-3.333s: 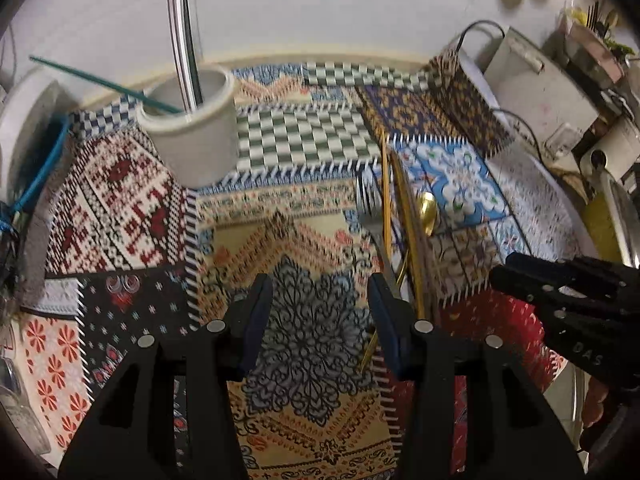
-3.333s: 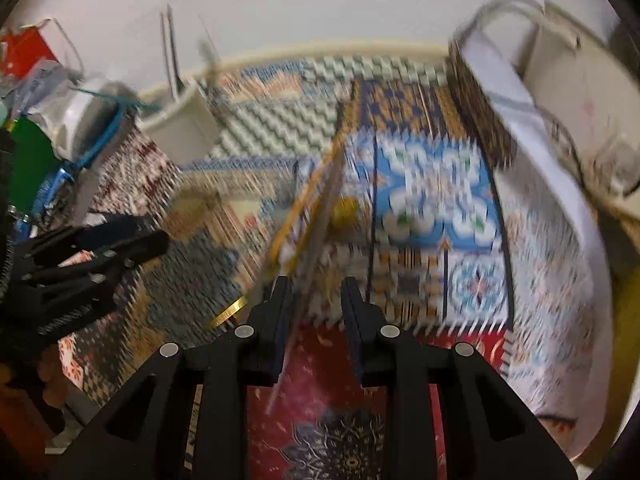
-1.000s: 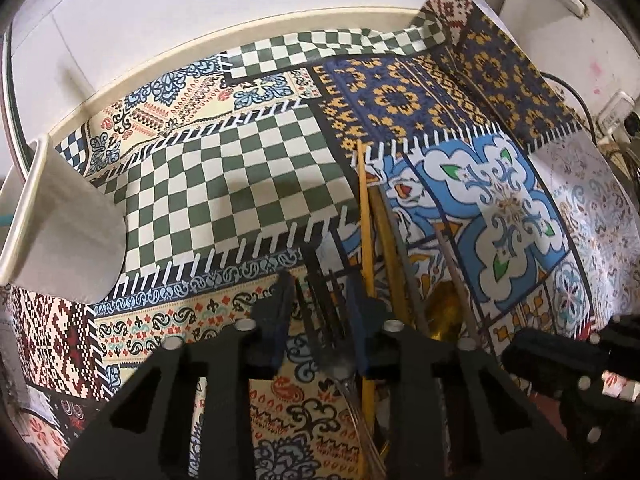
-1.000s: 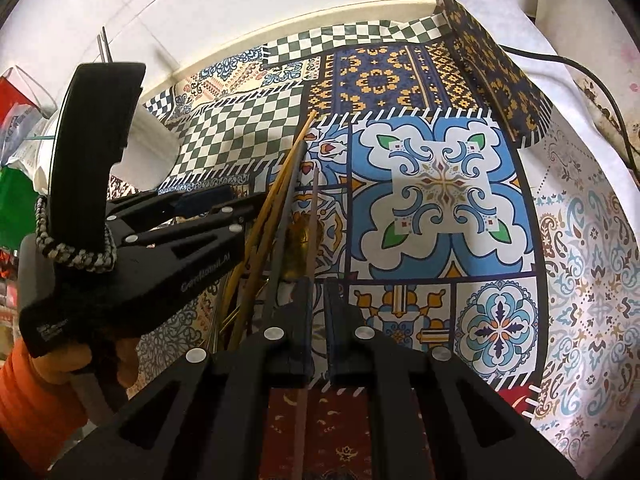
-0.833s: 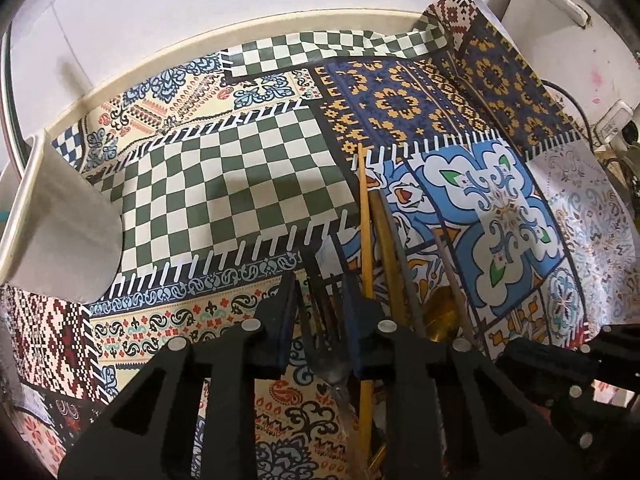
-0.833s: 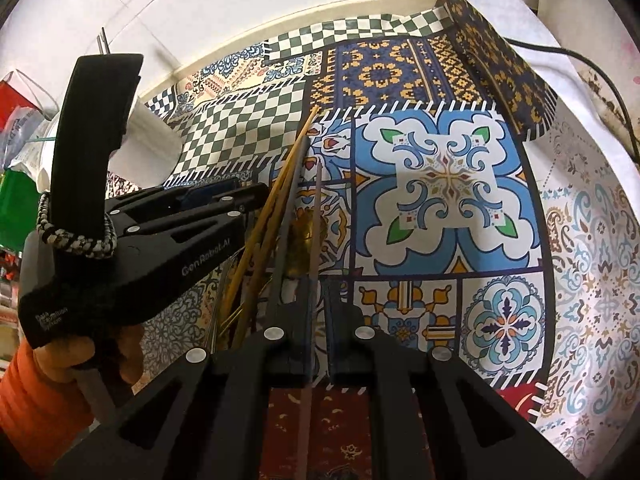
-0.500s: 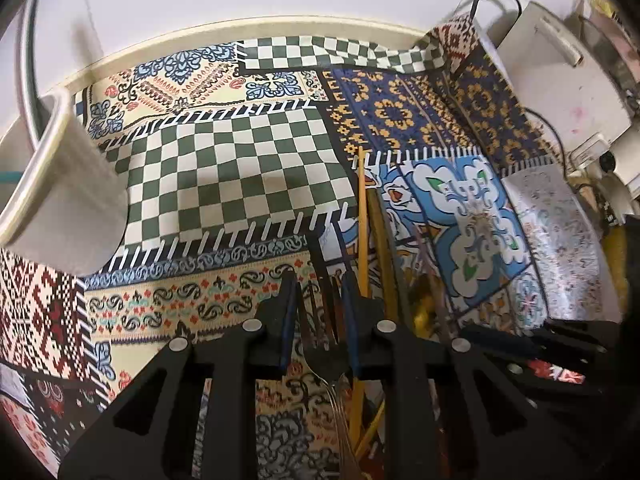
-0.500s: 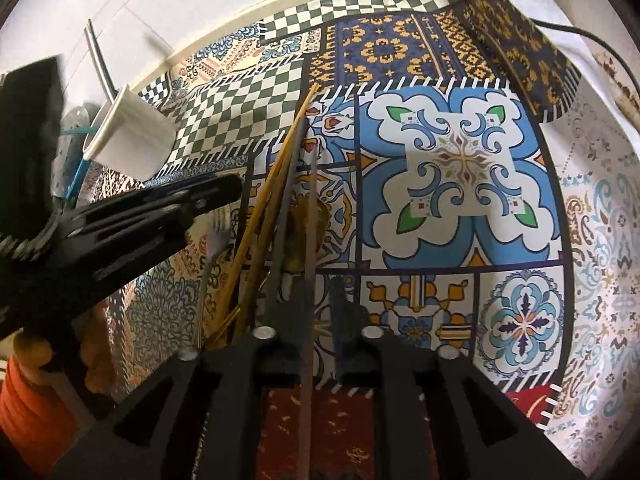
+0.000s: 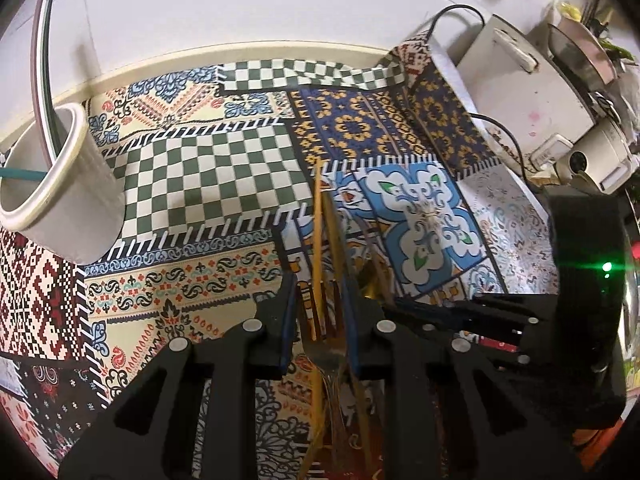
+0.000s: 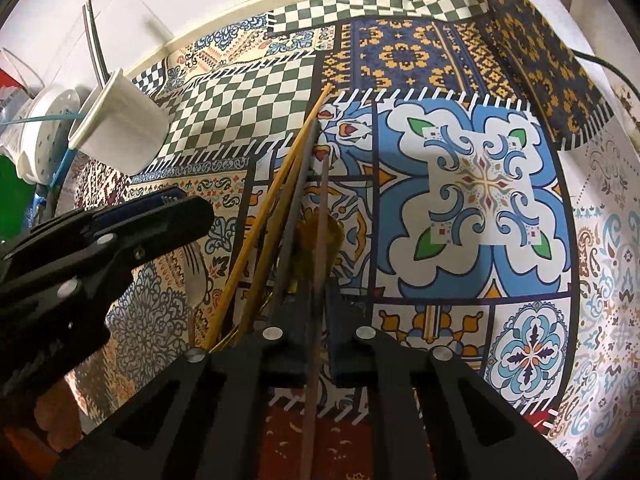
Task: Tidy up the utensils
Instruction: 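Grasp a gold fork with the left tool while the right tool grasps a dark chopstick, then lift the fork and chopstick and carry them above the white cup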
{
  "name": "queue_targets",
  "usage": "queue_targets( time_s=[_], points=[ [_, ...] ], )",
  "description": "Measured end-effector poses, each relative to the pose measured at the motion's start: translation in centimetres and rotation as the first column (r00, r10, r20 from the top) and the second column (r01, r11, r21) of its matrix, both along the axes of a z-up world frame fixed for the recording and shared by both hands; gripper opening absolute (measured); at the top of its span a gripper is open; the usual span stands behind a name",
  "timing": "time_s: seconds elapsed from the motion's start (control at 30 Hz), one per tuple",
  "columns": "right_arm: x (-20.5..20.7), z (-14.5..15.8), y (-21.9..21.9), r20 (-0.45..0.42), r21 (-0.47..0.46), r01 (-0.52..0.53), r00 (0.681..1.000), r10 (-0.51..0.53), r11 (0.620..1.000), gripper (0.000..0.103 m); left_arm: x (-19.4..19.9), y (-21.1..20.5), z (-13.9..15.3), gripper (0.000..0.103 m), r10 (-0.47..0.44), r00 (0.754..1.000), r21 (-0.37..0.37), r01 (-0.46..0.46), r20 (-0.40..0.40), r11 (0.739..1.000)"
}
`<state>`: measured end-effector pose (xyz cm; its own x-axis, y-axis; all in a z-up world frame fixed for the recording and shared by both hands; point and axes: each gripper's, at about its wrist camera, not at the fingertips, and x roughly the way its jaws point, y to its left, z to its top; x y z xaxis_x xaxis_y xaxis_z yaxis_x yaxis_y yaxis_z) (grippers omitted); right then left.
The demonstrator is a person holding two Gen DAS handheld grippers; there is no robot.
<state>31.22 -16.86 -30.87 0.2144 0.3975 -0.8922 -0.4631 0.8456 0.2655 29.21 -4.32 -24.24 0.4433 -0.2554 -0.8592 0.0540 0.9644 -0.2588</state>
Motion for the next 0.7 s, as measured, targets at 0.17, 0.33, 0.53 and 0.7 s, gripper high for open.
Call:
queue_targets(
  time_s=[0.17, 0.33, 0.53, 0.7],
  points=[
    [-0.6, 1.3, -1.2, 0.033, 0.038, 0.019, 0.999, -0.020, 0.999, 0.005, -0.7, -0.2, 1.2, 0.021, 0.002, 1.000, -0.019, -0.001, 0.028, 1.000],
    [-1.2, 3.2, -2.7, 0.079, 0.066, 0.043, 0.996, -0.049, 0.997, 0.005, -1.5, -0.5, 2.6, 0.021, 0.001, 0.998, -0.010, 0.000, 0.067, 1.000],
    [-2.8, 5.8, -4.1, 0.145, 0.097, 0.061, 0.987, -0.075, 0.993, 0.005, -3.3, -0.8, 4.3, 0.021, 0.004, 0.991, 0.008, -0.006, 0.131, 1.000],
    [-4.6, 7.6, -5.0, 0.201, 0.108, 0.061, 0.976, -0.082, 0.992, 0.005, -5.0, -0.5, 5.7, 0.021, 0.020, 0.986, -0.007, -0.019, 0.167, 1.000]
  ],
)
